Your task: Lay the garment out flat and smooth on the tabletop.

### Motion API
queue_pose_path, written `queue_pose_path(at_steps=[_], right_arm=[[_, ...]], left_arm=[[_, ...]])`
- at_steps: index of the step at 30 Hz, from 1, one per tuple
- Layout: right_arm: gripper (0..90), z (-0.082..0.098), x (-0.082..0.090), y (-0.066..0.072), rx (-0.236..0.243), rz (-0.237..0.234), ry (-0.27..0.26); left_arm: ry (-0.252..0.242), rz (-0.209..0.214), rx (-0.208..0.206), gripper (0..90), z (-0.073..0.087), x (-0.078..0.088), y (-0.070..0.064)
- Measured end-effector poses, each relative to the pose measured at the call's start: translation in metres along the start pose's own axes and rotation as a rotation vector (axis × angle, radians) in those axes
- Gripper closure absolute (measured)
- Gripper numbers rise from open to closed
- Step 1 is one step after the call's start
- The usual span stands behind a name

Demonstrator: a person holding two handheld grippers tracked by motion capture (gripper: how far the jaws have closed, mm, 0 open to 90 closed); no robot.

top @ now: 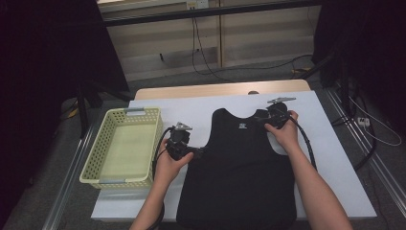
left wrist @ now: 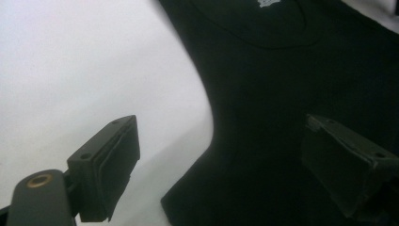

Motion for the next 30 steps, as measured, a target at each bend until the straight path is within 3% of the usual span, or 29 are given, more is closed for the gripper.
queue_pose_path(at_steps=[2, 3, 4, 6, 7, 12, 16, 21, 24, 30], right_arm=[[32.2, 0.000, -0.006, 0.000, -0.025, 0.017, 0.005], [37.0, -0.001, -0.007, 0.001, -0.011, 0.023, 0.001], [48.3, -0.002, -0.008, 0.003, 0.002, 0.021, 0.000], [75.1, -0.004, -0.006, 0.013, -0.007, -0.047, 0.005], [82.9, -0.004, -0.007, 0.017, -0.026, -0.092, 0.005], [85.6, -0.004, 0.001, 0.023, -0.029, -0.120, -0.005], [85.9, -0.010, 0.016, 0.030, -0.023, -0.186, -0.046], [85.9, -0.016, 0.040, 0.039, -0.023, -0.264, -0.102], [85.9, -0.016, 0.052, 0.044, 0.014, -0.277, -0.118], [85.8, -0.008, 0.067, 0.056, 0.043, -0.323, -0.138]], left_arm=[[0.001, -0.003, -0.002, 13.1, 0.000, 0.001, -0.001], [0.005, 0.003, -0.003, 13.1, 0.000, 0.001, -0.001], [0.000, -0.003, -0.003, 13.2, 0.000, 0.001, -0.002], [0.001, -0.004, -0.002, 13.1, 0.001, 0.000, -0.002], [0.002, -0.005, -0.004, 13.1, 0.001, 0.000, -0.002], [-0.006, -0.002, -0.005, 13.1, 0.001, 0.004, -0.003], [-0.029, -0.006, -0.002, 13.2, -0.002, 0.007, -0.002], [-0.023, 0.001, 0.002, 13.2, -0.003, 0.010, 0.000], [-0.030, -0.008, 0.012, 13.2, -0.003, 0.010, 0.002], [-0.025, 0.006, 0.016, 13.1, -0.005, 0.007, 0.004]])
Point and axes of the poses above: each handheld gripper's, and its own axes: x roughly backward along the jaws, z roughly out of its underside, y roughly to its left, the point moved 8 cm from there along -x, roughly forward along the jaws, and after that the axes turned 4 degrees about z, right-handed, at the moved point
